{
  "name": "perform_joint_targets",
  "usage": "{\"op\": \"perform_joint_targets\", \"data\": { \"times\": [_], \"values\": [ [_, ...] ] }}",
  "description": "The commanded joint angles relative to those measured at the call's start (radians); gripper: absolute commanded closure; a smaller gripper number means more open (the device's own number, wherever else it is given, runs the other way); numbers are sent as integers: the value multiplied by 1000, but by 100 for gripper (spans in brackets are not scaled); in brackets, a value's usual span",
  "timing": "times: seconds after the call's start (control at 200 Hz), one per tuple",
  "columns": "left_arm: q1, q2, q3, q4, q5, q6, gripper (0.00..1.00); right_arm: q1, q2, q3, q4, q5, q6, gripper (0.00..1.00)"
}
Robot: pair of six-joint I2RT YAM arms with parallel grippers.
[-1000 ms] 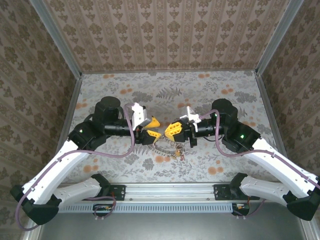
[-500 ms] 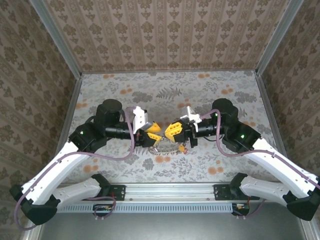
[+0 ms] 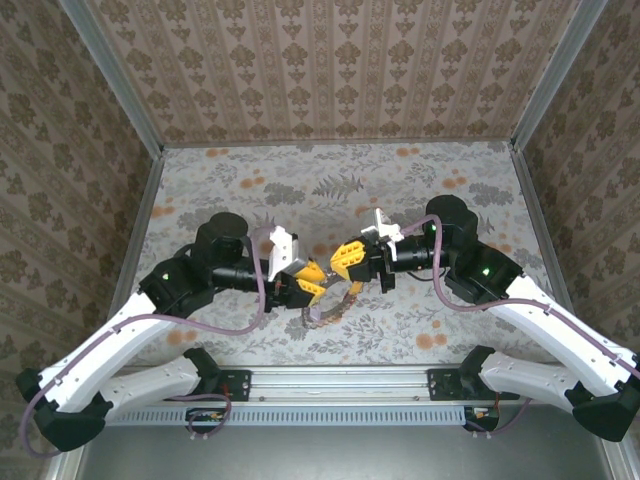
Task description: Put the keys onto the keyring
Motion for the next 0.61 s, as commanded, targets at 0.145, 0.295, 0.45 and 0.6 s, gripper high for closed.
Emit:
{"op": "perform_joint_targets", "data": {
  "times": [0.145, 0.295, 0.45, 0.6],
  "values": [
    [-54, -13, -19, 39, 6, -66, 68, -8, -10, 36, 60, 10, 9, 100],
    [-64, -52, -15, 9, -39, -65, 67, -8, -13, 33, 62, 2, 10, 100],
    [-48, -95, 16, -34, -144, -21, 67, -8, -13, 35, 57, -11, 10, 100],
    [-1, -99, 47, -33, -205, 23, 67, -8, -5, 40, 50, -43, 13, 100]
  ]
}}
